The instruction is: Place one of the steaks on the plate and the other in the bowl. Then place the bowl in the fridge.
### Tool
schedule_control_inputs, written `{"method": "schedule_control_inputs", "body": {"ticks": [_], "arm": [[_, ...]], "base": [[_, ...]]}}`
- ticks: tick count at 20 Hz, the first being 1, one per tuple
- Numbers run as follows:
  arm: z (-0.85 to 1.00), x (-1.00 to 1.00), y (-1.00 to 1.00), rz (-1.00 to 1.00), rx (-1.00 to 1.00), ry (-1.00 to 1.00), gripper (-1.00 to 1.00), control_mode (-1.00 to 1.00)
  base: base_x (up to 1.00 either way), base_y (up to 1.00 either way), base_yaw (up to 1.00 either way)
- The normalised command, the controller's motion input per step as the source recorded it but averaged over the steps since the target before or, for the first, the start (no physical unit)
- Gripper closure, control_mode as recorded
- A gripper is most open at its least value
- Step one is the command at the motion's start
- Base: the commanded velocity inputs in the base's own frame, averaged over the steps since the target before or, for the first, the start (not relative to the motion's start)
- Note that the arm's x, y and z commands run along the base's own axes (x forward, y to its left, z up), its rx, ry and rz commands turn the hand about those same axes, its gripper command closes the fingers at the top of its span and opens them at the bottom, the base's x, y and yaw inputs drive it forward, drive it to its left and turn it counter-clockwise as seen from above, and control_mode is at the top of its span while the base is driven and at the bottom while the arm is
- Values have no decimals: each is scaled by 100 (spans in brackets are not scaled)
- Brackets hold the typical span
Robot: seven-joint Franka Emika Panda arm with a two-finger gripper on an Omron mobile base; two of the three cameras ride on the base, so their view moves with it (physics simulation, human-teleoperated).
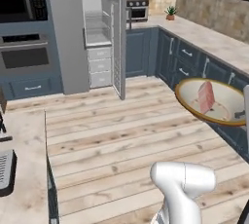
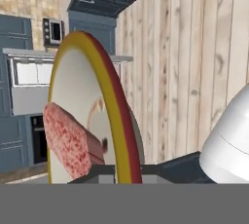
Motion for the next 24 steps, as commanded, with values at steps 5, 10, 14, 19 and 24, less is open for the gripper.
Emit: {"method": "schedule_control_inputs", "body": {"ticks": [5, 10, 14, 19, 24], "arm": [[0, 0, 0, 0, 0, 0, 100, 100], [0, 0, 0, 0, 0, 0, 100, 100], [0, 0, 0, 0, 0, 0, 100, 100], [0, 0, 0, 0, 0, 0, 100, 100], [0, 0, 0, 0, 0, 0, 100, 100]], "base": [[100, 0, 5], [100, 0, 5], [100, 0, 0], [100, 0, 0], [100, 0, 0]]}}
